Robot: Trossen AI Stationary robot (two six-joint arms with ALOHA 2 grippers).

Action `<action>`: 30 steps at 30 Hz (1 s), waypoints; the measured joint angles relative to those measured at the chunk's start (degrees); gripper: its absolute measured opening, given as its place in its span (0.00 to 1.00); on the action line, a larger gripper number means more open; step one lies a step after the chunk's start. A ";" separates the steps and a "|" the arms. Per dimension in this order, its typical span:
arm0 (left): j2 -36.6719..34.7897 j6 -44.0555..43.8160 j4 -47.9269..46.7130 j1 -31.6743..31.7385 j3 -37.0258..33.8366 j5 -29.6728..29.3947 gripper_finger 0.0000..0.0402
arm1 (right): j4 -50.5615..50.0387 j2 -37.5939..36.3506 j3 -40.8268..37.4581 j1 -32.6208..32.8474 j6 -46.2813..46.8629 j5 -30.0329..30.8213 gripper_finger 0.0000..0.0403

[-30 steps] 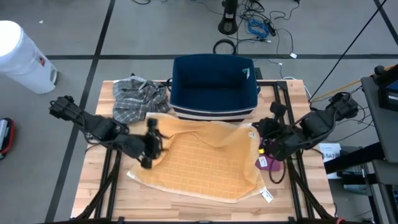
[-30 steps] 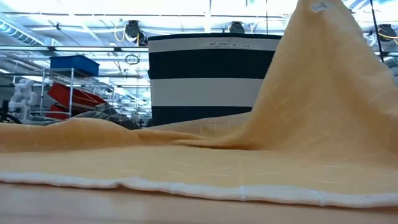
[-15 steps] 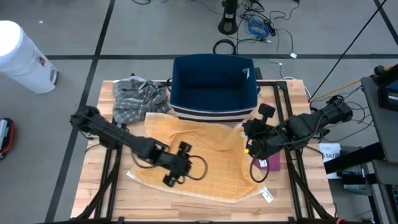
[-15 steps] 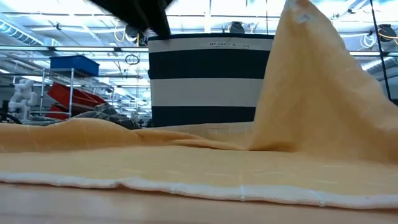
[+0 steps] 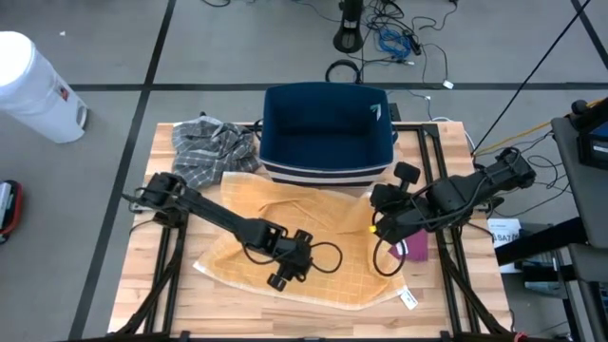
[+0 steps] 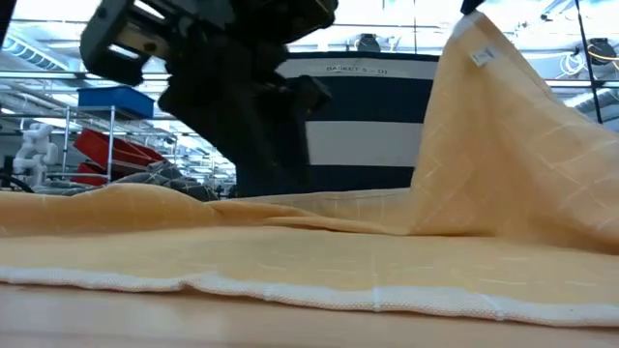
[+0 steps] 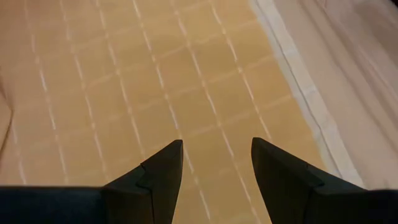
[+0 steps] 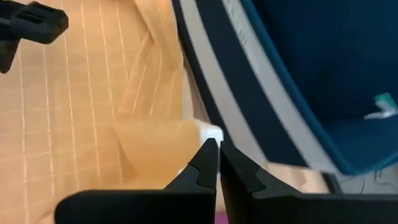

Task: Fold towel
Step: Fold the yellow towel

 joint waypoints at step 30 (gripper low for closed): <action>12.31 -0.01 21.29 4.68 0.17 10.18 0.49 | -5.29 -0.17 -0.04 -0.67 8.71 -3.08 0.68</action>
